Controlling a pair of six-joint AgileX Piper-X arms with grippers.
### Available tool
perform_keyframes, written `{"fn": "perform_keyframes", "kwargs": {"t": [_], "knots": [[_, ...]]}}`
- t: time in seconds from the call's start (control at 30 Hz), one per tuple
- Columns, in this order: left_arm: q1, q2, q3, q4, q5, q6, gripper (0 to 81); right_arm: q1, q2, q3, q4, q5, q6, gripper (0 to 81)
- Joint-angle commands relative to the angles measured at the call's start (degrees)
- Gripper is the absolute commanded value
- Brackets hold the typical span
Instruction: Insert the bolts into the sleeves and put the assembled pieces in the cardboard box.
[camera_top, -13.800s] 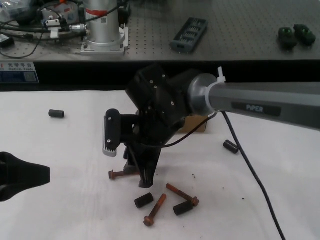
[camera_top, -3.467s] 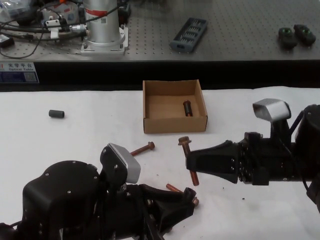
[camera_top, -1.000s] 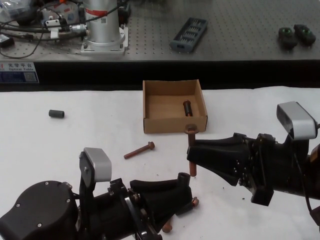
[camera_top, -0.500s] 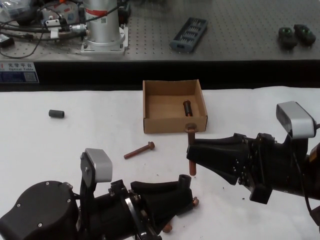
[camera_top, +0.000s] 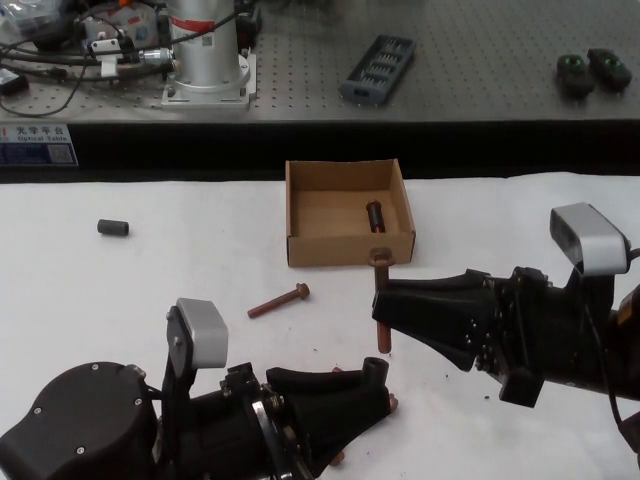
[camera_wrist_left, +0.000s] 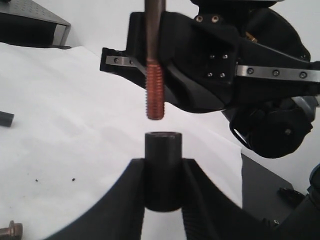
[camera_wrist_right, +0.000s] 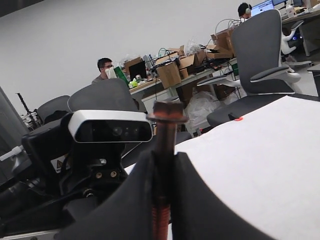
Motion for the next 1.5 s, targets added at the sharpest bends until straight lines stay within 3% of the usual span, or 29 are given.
{"fn": "perform_keyframes", "kwargs": {"t": [0.0, 0.23, 0.53, 1.03, 1.27, 1.47], "knots": [[-0.17, 0.19, -0.08, -1.05, 1.26, 0.10, 9.4, 0.27, 0.11, -0.04, -2.07, 1.60, 3.63, 2.9], [-0.17, 0.19, -0.08, -1.05, 4.12, 0.10, 9.4, 0.27, 0.11, 0.08, -1.75, 0.00, 4.80, 2.9], [-0.17, 0.19, -0.08, -2.86, 1.76, -0.36, 9.4, 0.27, 0.11, 1.69, -1.75, -0.32, 4.92, 2.9], [-0.17, 0.19, -0.08, -2.26, 2.05, -1.60, 9.4, 0.49, 0.11, 1.66, -4.24, -0.32, 7.12, 2.9], [-0.17, 0.19, -0.08, -2.36, 5.88, -1.60, 9.4, 0.92, 0.11, 1.66, -4.23, -1.16, 7.79, 2.9], [-0.17, 0.19, -0.08, -3.19, 3.89, -1.71, 9.4, 0.92, 0.11, 1.66, -4.23, -1.68, 7.79, 2.9]]}}
